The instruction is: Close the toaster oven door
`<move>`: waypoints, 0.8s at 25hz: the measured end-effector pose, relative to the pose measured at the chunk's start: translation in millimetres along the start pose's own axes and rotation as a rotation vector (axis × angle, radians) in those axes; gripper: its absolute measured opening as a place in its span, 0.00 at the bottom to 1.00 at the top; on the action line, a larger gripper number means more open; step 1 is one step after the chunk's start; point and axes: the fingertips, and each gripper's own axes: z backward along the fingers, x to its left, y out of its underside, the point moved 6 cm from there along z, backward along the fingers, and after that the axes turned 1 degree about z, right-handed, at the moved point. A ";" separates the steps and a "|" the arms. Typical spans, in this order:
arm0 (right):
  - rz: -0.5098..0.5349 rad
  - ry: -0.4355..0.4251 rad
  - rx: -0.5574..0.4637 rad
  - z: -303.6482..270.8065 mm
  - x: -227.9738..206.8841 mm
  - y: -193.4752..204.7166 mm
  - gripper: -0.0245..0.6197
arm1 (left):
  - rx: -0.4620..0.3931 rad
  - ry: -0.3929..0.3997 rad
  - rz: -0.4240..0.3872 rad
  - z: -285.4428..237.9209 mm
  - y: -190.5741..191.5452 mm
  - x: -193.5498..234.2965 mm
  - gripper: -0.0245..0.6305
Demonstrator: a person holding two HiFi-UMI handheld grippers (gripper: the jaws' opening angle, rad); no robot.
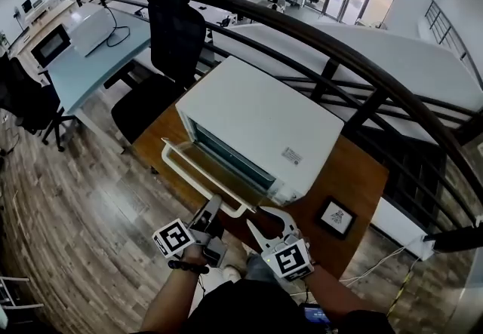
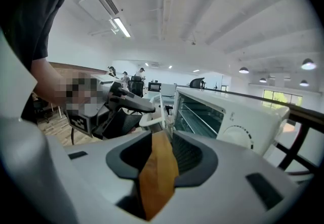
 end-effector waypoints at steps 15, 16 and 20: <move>-0.066 0.094 0.006 44.3 -24.2 16.1 0.21 | 0.018 -0.035 -0.047 -45.9 -7.7 -19.6 0.22; -0.069 0.099 0.005 46.8 -25.7 16.3 0.21 | 0.015 -0.049 -0.053 -47.6 -8.0 -19.3 0.22; -0.082 0.109 -0.018 63.9 -32.8 20.8 0.20 | -0.003 -0.029 -0.035 -57.9 -2.4 -25.4 0.22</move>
